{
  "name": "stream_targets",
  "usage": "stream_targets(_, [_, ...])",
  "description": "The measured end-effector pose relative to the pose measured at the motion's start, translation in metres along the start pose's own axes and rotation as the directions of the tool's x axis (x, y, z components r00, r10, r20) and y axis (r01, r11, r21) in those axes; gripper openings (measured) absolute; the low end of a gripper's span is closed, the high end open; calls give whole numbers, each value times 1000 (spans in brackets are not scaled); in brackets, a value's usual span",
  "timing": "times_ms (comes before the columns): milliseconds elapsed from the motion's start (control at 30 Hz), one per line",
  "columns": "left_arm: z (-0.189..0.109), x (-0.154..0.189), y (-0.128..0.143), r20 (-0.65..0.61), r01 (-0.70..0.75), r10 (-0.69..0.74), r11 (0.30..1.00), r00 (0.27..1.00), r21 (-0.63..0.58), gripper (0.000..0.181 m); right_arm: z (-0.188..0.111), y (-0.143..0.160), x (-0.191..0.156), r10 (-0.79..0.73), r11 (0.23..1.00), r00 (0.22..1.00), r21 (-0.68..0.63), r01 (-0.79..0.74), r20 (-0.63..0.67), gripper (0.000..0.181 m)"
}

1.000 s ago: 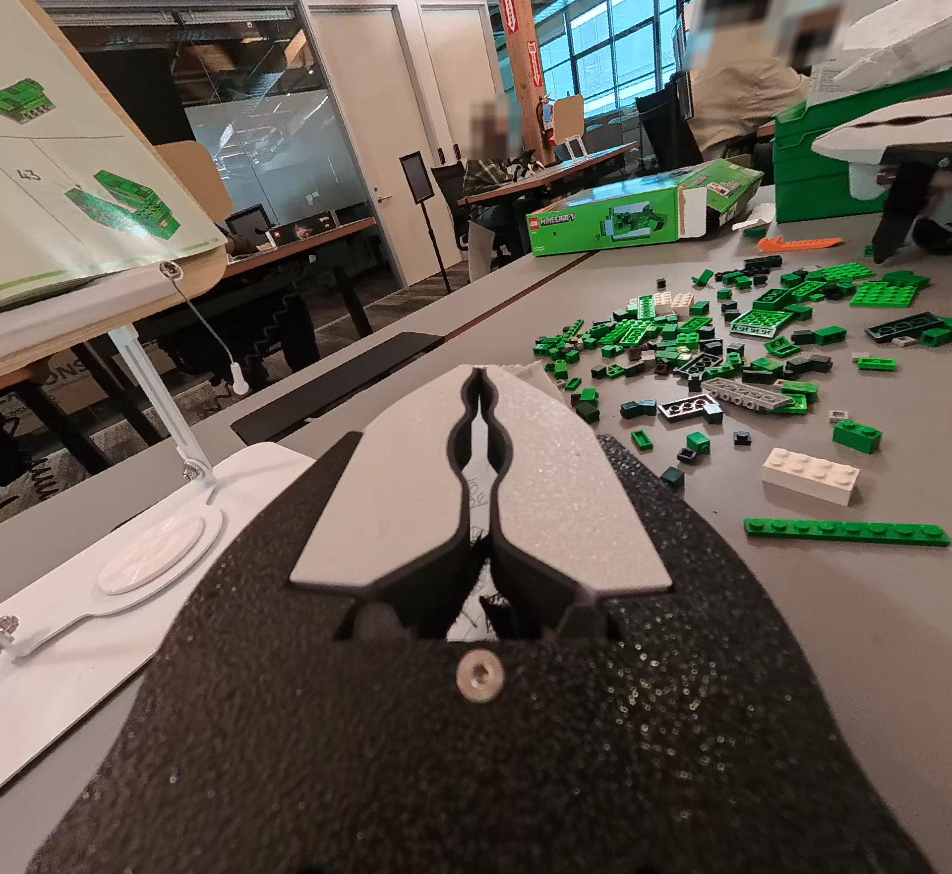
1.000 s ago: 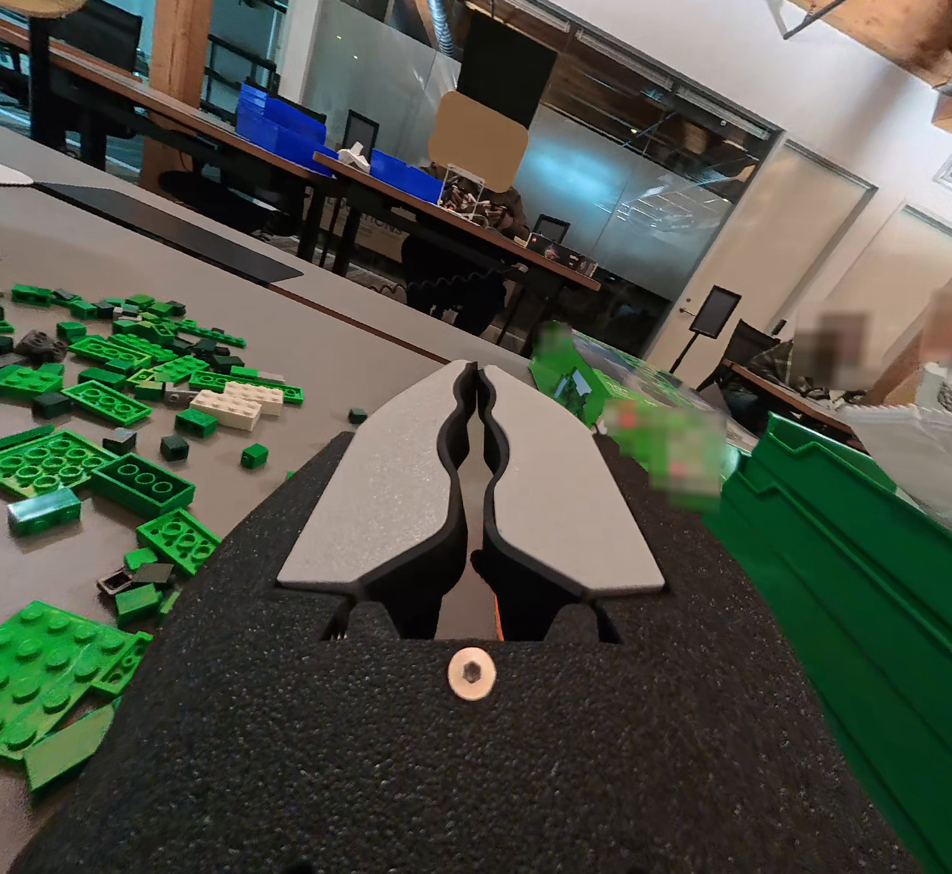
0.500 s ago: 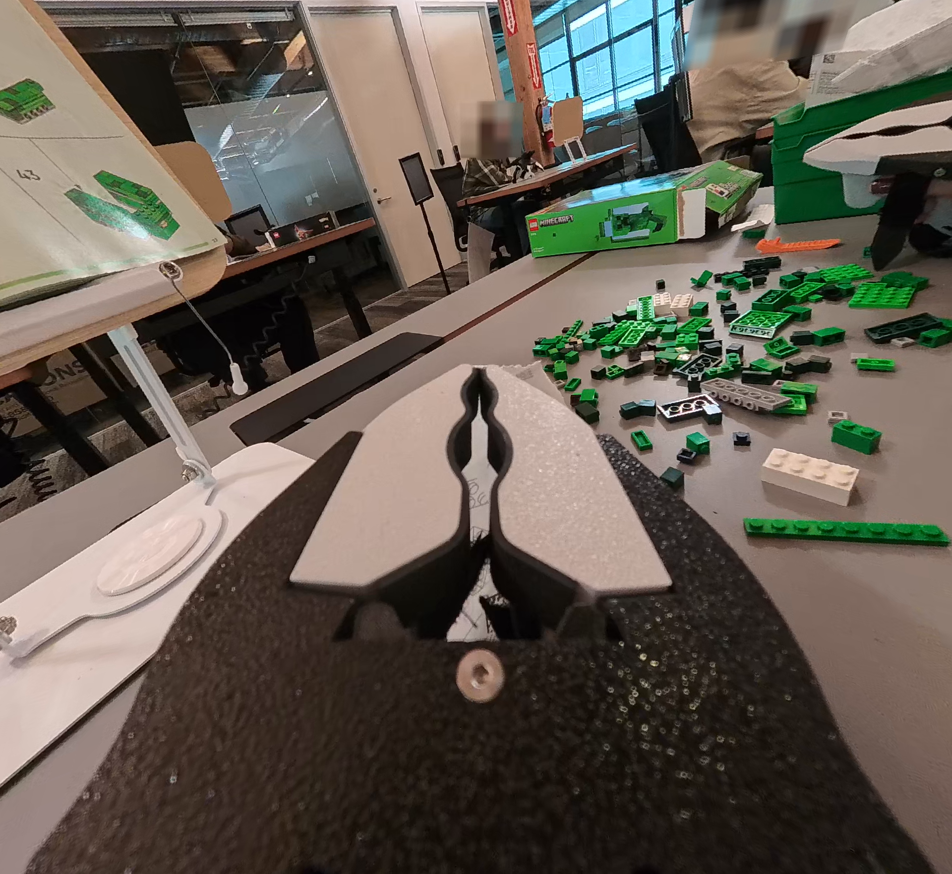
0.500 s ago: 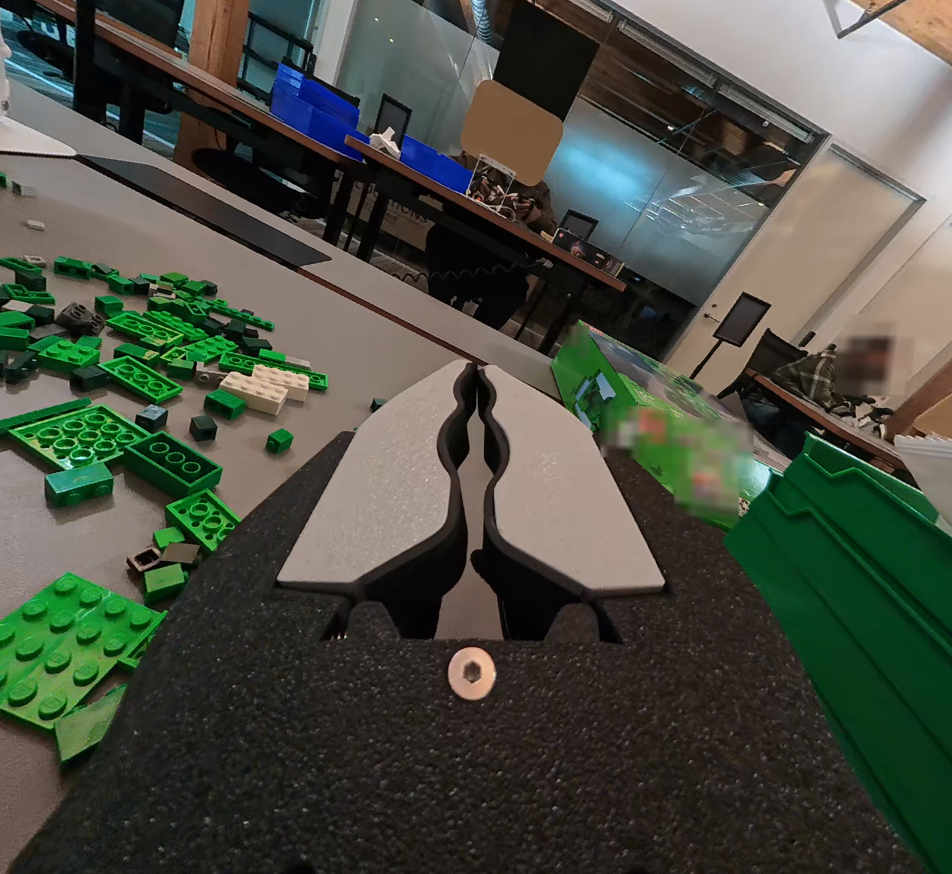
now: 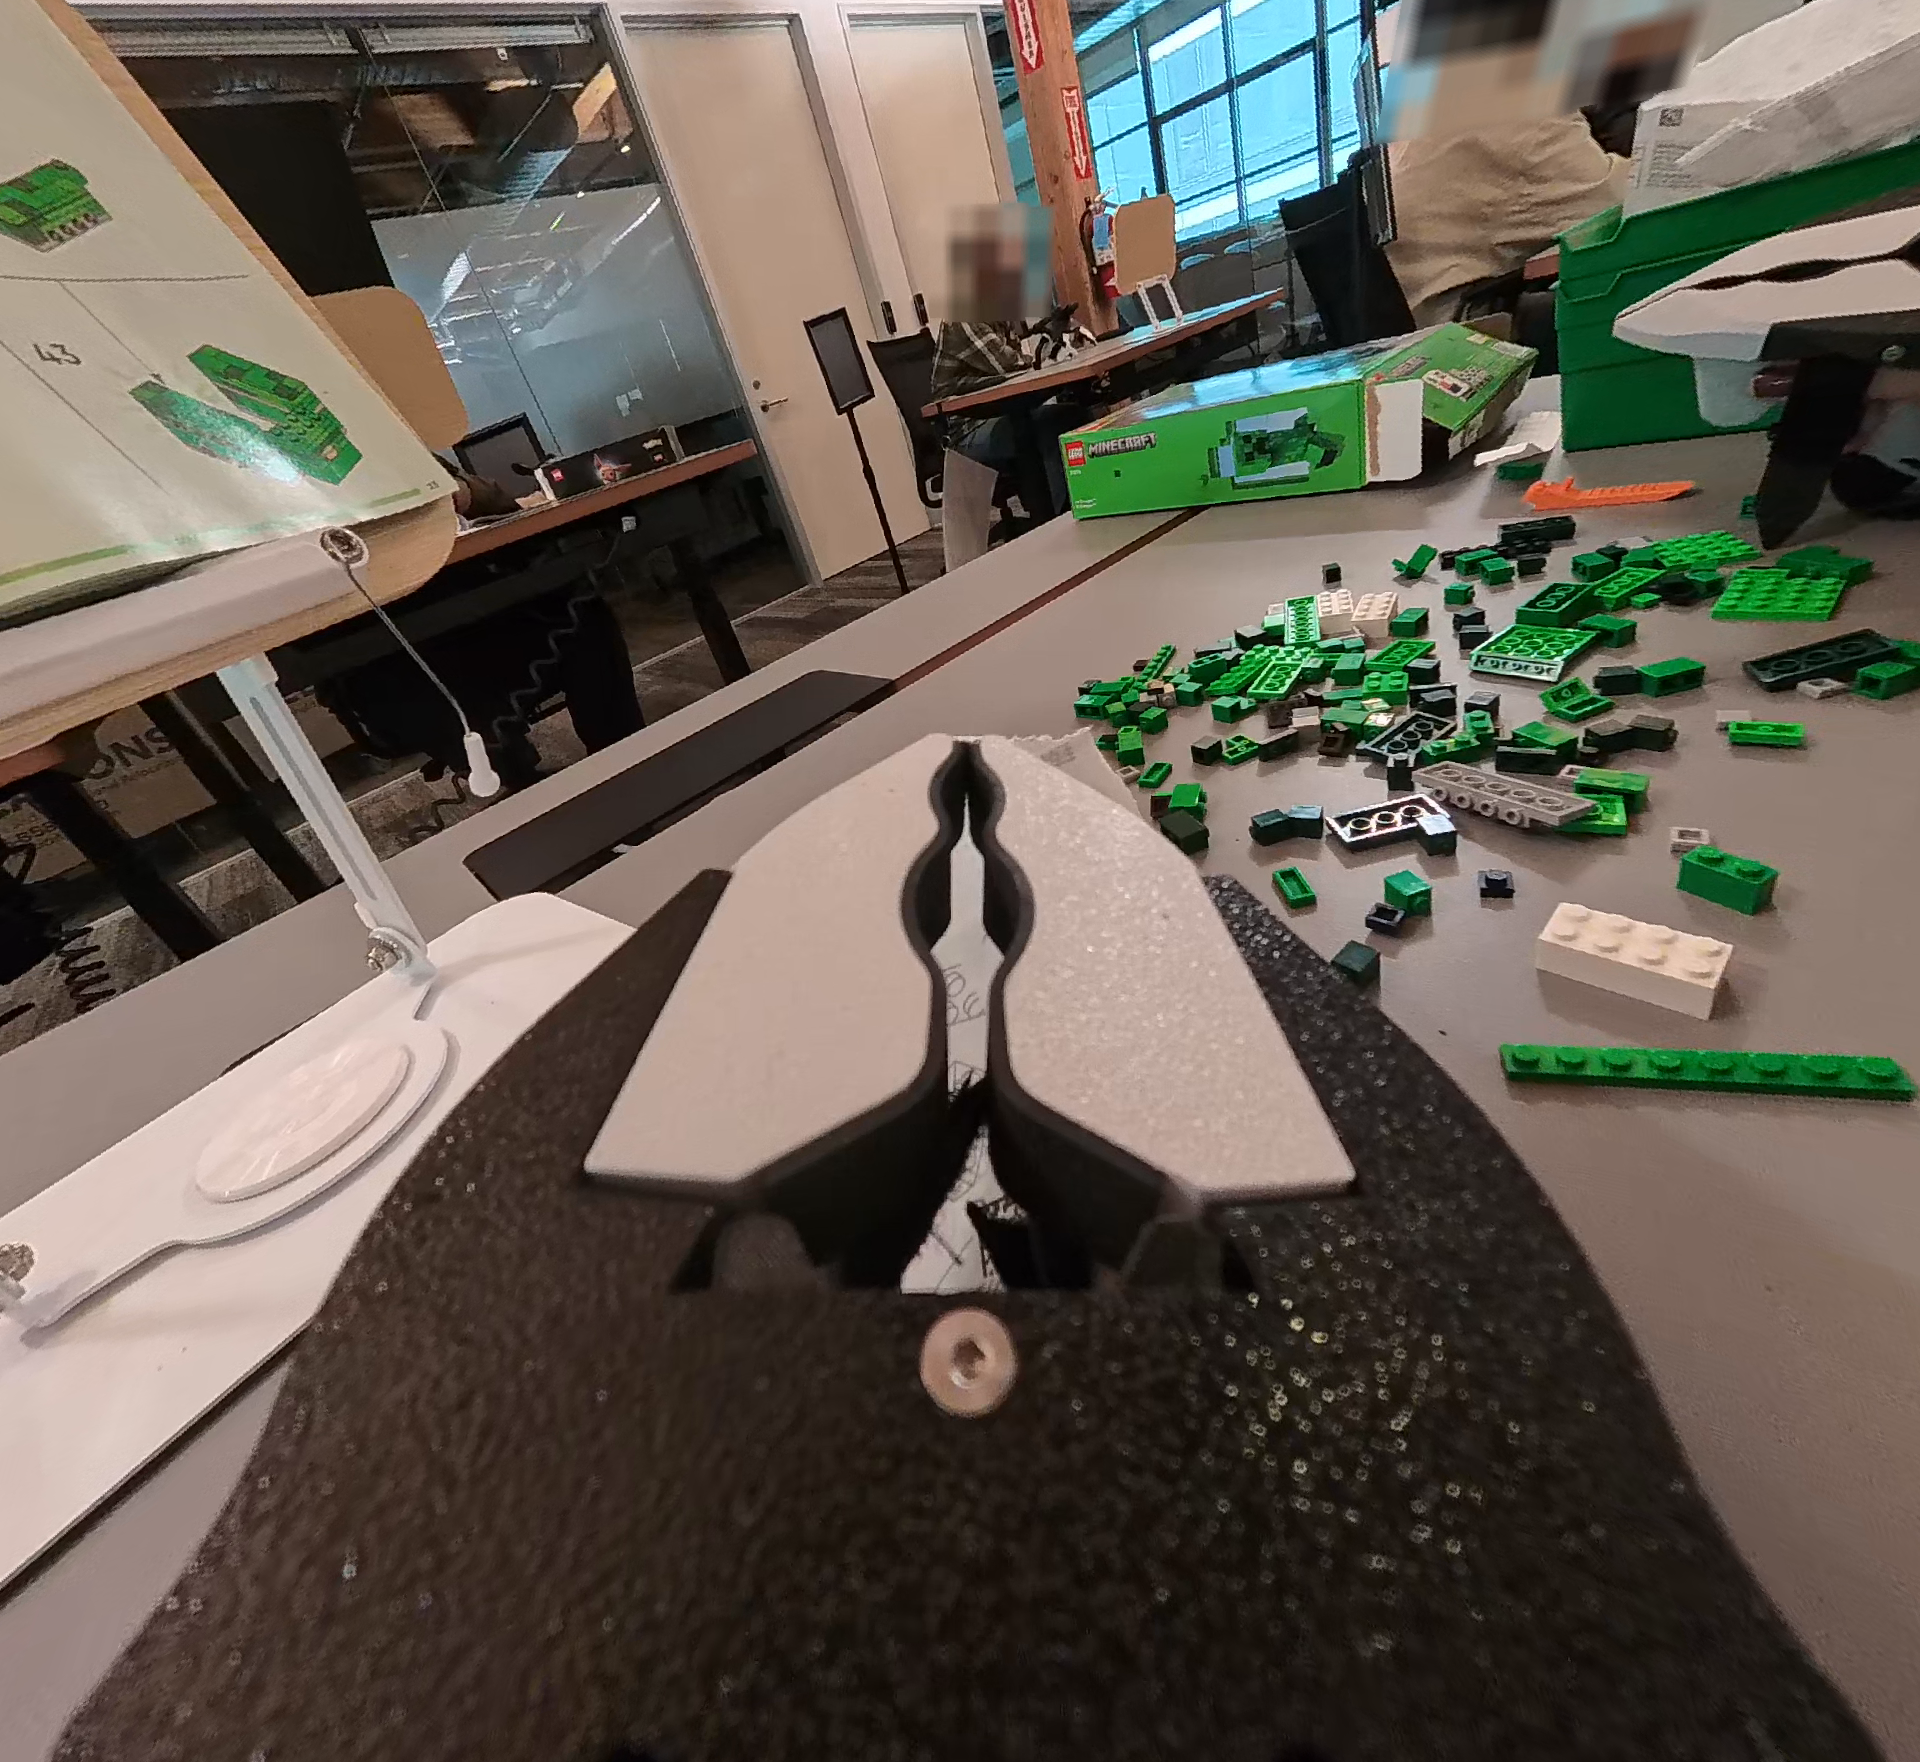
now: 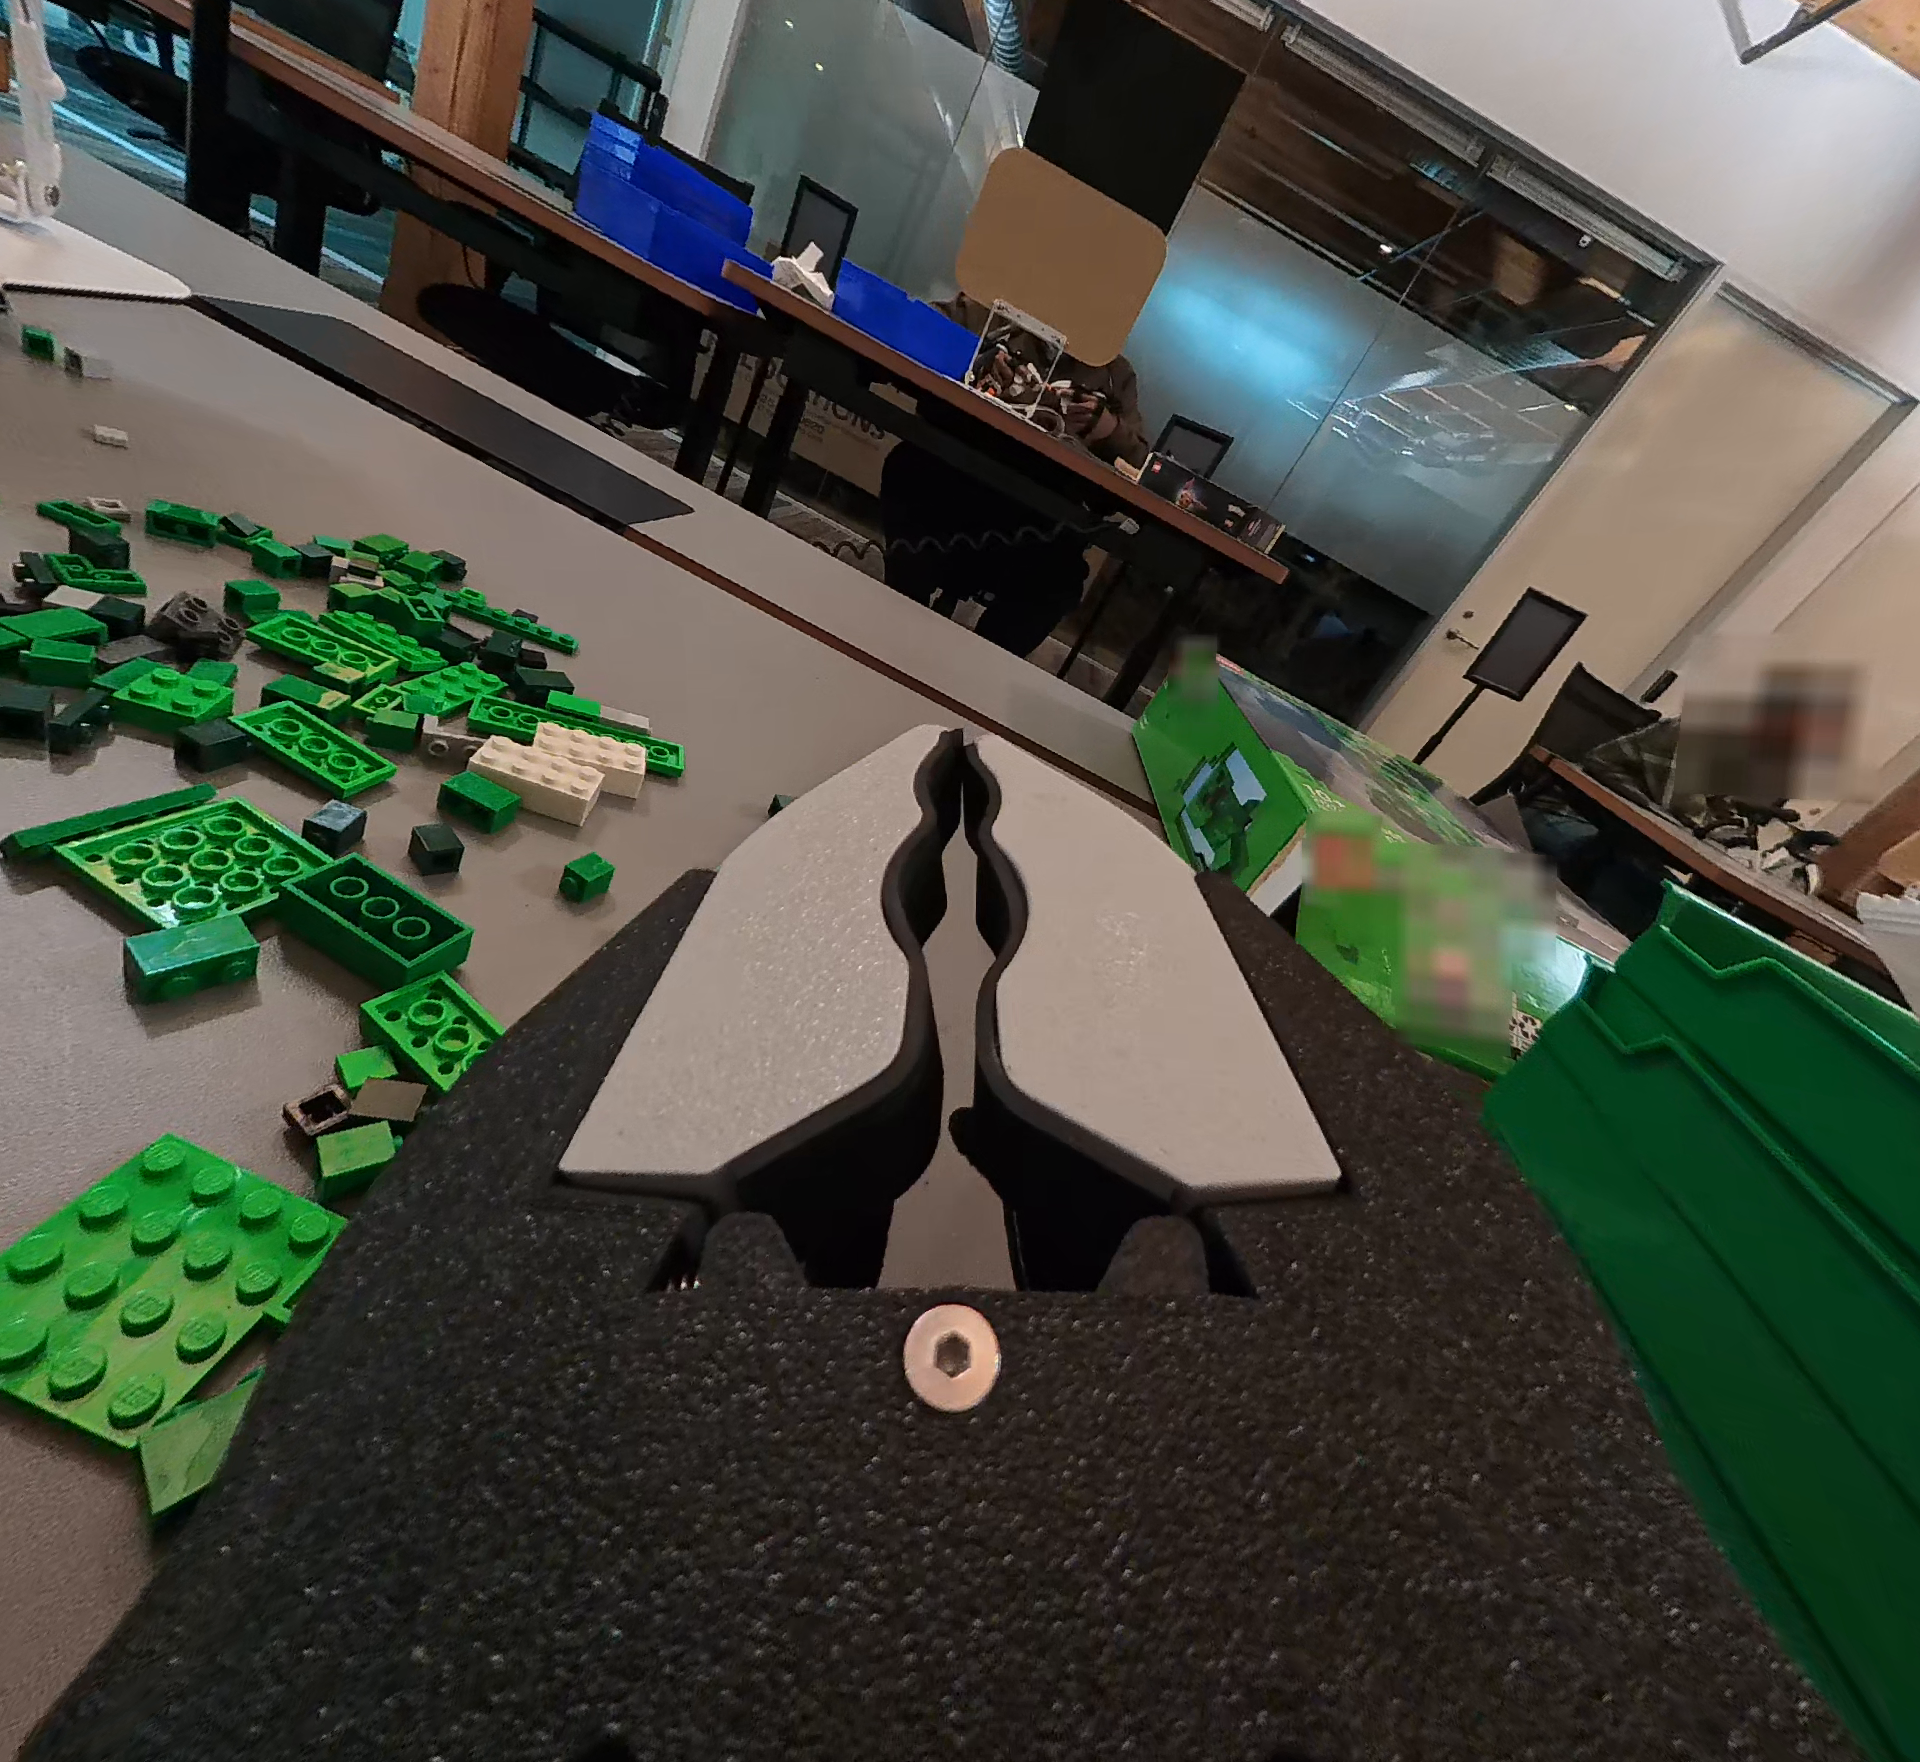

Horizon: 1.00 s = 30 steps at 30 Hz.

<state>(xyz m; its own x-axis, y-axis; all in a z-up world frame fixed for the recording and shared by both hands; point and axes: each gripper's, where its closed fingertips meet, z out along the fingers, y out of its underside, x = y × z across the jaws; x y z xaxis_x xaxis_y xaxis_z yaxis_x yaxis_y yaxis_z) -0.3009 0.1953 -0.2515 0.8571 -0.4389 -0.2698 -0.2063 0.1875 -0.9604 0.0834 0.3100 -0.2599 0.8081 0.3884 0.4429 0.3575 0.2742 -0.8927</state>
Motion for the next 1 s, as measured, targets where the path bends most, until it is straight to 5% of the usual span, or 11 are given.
stream_targets(833, [-1,-2,-1,14,-7,7,1000,1000,4,0,1,1,-3,-3,1000,1000,-7,3,19,0])
stream_targets(1000, [-9,-18,-10,140,-55,49,998,989,39,0,1,1,-3,-4,1000,1000,-6,4,20,0])
